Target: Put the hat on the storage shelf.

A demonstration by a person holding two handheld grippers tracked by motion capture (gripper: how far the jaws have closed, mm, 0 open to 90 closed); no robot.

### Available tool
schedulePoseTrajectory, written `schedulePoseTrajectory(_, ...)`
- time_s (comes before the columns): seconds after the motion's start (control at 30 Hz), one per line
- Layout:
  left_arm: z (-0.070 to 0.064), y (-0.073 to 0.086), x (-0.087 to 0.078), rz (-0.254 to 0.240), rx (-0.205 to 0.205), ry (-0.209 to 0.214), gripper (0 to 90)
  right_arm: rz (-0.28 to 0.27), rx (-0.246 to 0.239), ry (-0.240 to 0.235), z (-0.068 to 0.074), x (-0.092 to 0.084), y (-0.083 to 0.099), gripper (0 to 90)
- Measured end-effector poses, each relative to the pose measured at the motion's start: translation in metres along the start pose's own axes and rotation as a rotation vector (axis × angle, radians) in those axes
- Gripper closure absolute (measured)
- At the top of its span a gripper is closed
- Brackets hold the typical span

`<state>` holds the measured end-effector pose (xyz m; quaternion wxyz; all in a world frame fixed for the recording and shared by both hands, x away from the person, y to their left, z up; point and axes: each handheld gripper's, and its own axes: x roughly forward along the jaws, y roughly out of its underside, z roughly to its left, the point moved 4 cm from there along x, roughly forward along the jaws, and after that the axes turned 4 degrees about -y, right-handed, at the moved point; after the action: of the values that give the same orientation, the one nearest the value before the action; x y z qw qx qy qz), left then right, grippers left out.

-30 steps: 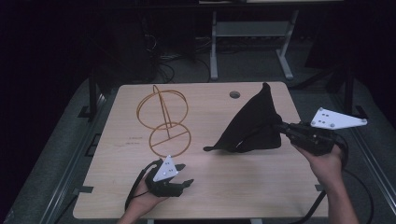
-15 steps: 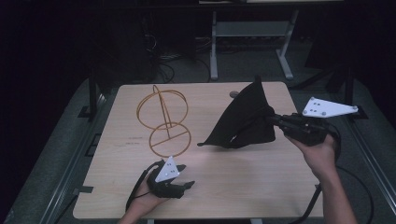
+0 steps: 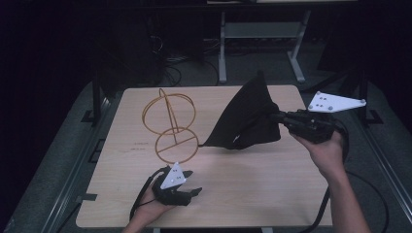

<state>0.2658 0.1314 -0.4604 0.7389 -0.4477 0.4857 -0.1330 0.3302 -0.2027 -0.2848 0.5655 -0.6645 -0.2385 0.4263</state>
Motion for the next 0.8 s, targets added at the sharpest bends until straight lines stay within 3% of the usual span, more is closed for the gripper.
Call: schedulePoseTrajectory(0.8, 0.000, 0.002, 0.001, 0.002, -0.007, 0.013, 33.2, -0.004, -0.011, -0.032, -0.002, 0.026, -0.027, 88.1)
